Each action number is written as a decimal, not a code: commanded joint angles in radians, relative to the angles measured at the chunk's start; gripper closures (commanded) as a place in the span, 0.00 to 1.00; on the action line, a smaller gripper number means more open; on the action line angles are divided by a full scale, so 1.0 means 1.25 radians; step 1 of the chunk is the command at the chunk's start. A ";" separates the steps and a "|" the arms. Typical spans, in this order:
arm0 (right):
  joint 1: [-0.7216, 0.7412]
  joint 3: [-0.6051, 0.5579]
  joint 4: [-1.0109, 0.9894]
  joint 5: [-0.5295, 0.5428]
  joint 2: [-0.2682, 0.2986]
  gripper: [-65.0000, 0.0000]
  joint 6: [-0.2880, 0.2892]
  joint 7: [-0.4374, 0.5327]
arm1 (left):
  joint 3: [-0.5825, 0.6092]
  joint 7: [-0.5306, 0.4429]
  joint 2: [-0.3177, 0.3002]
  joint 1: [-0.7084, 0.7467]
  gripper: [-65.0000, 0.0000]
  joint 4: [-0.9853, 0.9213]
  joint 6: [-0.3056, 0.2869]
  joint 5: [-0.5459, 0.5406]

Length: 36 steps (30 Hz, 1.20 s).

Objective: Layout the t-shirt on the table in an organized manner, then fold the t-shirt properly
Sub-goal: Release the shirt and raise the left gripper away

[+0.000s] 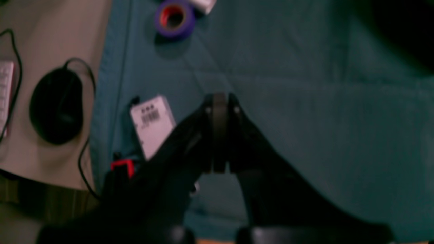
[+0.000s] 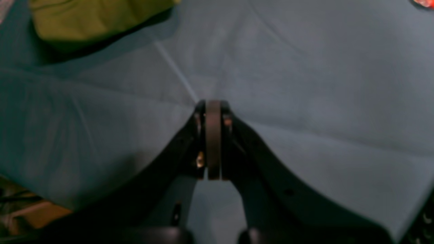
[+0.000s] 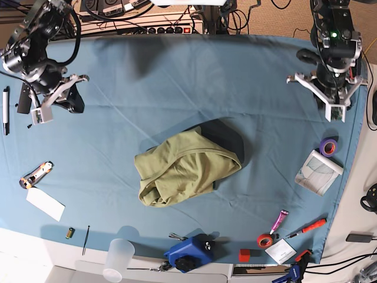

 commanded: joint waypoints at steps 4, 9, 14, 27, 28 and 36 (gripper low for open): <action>-0.050 0.036 0.114 0.016 0.012 1.00 0.001 0.017 | -0.003 0.004 -0.004 0.052 1.00 0.016 -0.033 -0.045; -0.130 0.096 0.136 0.017 0.009 1.00 0.000 0.016 | -0.003 0.011 -0.005 0.128 1.00 0.016 -0.066 -0.067; -0.227 0.151 0.136 0.017 -0.030 1.00 0.000 0.013 | -0.003 0.028 -0.005 0.182 1.00 0.016 -0.066 -0.077; -0.414 0.179 0.130 0.017 -0.047 1.00 0.016 -0.052 | -0.003 0.060 -0.005 0.357 1.00 0.016 -0.125 -0.141; -0.424 0.179 0.125 0.017 -0.047 1.00 0.020 -0.052 | -0.003 0.060 -0.005 0.372 1.00 0.016 -0.125 -0.145; -0.433 0.179 -0.092 0.063 -0.033 1.00 0.062 -0.052 | -0.002 0.042 -0.009 0.423 1.00 -0.084 -0.165 -0.208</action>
